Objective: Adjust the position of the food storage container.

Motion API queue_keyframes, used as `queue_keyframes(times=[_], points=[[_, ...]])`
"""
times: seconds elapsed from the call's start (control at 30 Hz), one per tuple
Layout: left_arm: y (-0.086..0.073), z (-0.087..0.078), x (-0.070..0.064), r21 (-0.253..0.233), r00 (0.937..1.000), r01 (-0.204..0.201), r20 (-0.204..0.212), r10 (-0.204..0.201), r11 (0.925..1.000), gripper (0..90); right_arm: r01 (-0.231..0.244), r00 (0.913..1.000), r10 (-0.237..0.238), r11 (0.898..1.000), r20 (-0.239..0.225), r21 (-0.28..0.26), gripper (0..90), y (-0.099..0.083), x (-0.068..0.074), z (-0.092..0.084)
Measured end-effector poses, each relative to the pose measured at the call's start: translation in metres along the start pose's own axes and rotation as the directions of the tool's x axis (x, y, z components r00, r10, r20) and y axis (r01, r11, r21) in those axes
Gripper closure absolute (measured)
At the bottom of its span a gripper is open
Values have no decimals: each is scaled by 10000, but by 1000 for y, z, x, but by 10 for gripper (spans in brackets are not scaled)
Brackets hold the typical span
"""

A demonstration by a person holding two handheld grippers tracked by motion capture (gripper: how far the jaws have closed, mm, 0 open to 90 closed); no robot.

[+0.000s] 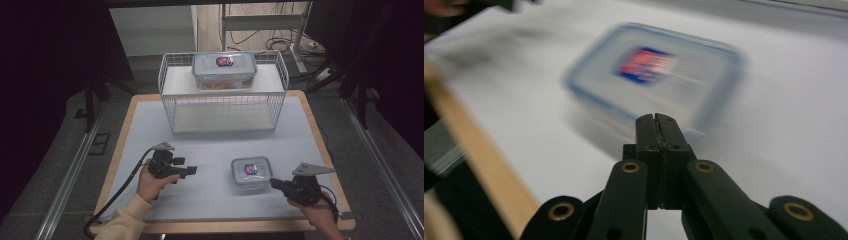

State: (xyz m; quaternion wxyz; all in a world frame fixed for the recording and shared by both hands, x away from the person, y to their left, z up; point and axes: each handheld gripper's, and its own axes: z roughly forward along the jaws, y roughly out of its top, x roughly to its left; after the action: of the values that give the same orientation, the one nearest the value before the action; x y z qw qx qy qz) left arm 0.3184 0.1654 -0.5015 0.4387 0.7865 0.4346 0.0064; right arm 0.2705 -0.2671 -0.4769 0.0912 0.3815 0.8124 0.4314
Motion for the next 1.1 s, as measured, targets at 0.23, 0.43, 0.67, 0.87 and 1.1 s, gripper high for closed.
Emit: queue_keyframes(times=[0.23, 0.43, 0.67, 0.87, 1.1], points=[[-2, 1, -3, 22, 10000, -41, 78, 41, 10000, 278, -829, 9927, 761, 9940, 936, 712, 895, -11, -37, 14], [-2, 0, -2, 15, 10000, -82, -29, 82, 10000, 278, -799, 9937, 708, 9910, 866, 1071, 895, -6, -37, 30], [-2, 0, -1, 58, 10000, -54, -35, 54, 10000, 277, -696, 9957, 622, 9913, 686, 1114, 895, -3, -27, 37], [-2, 0, 0, 51, 10000, -26, -16, 26, 10000, 277, -571, 9968, 511, 9933, 612, 1009, 895, 4, -17, 49], [-2, -1, 0, 42, 10000, -26, -42, 26, 10000, 276, -441, 9985, 404, 9937, 379, 1031, 895, 14, -8, 69]])
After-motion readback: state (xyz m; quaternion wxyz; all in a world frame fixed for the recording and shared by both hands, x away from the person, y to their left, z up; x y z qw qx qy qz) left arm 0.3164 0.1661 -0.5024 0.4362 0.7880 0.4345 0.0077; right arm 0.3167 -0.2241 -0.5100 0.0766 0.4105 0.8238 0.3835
